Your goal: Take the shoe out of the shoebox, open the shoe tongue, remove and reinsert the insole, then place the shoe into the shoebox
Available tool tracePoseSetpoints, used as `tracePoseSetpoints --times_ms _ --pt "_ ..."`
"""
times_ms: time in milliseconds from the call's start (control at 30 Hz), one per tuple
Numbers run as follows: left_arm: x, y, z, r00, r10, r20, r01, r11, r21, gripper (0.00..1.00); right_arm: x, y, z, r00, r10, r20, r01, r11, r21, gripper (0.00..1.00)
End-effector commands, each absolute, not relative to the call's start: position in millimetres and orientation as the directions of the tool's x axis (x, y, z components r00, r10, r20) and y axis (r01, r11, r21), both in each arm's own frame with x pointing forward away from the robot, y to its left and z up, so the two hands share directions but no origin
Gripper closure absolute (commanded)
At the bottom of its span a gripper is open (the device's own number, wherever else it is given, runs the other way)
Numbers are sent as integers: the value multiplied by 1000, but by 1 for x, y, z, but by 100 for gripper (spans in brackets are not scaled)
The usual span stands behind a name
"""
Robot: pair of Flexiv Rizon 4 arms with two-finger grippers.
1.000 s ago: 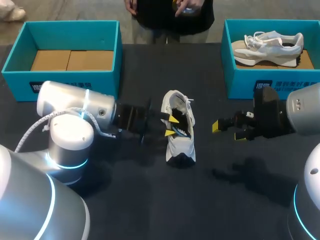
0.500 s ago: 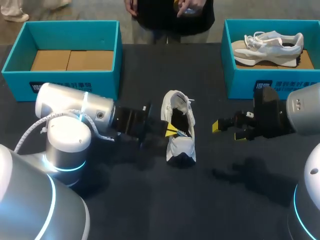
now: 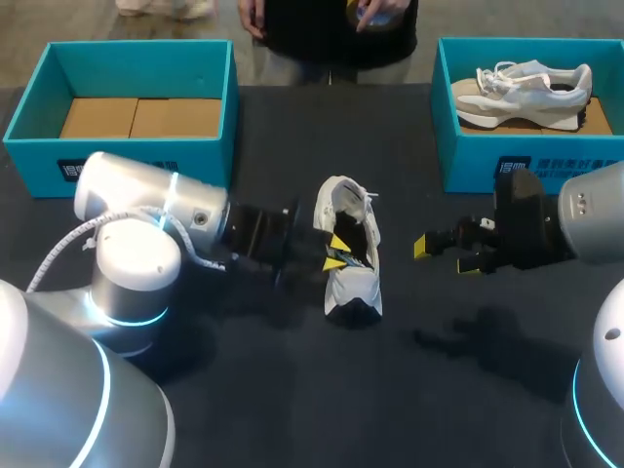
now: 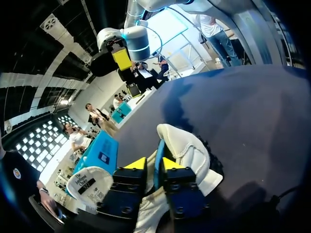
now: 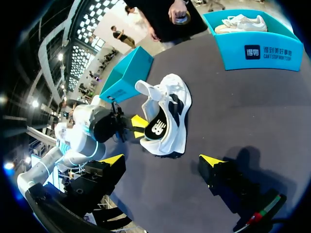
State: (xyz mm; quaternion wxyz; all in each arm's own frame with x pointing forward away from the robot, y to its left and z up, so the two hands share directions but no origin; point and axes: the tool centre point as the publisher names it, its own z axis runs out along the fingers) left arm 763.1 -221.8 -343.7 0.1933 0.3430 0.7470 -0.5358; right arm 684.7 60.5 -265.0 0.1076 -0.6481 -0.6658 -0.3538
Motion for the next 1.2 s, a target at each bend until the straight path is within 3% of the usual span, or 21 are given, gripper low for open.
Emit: tracePoseSetpoints --times_ms 33,100,167,233,300,367,400,733,1200 --pt "758 -214 -330 -682 311 -661 727 195 -658 20 683 61 -265 -136 787 601 938 -92 333 0" --pt "758 -213 -325 -673 320 -667 735 192 -650 15 683 61 -265 -136 787 601 938 -92 333 0" --pt "758 -211 -321 -672 320 -668 736 190 -649 25 683 61 -265 -136 787 601 938 -92 333 0" --pt "757 -210 -316 -661 330 -674 746 189 -639 53 683 61 -265 -136 787 601 938 -92 333 0" --pt "756 -208 -311 -654 345 -674 751 188 -633 62 683 61 -265 -136 787 601 938 -92 333 0" --pt "758 -207 -307 -652 363 -665 750 182 -636 80 683 61 -265 -136 787 601 938 -92 333 0" --pt "759 -206 -305 -644 385 -661 756 188 -627 100 683 61 -265 -136 787 601 938 -92 333 0" --pt "767 -195 -302 -532 676 -510 770 135 -624 100 683 61 -265 -136 787 601 938 -92 333 0" --pt "758 -190 -306 -340 882 -326 763 57 -644 100 683 61 -265 -136 787 601 938 -92 333 0"
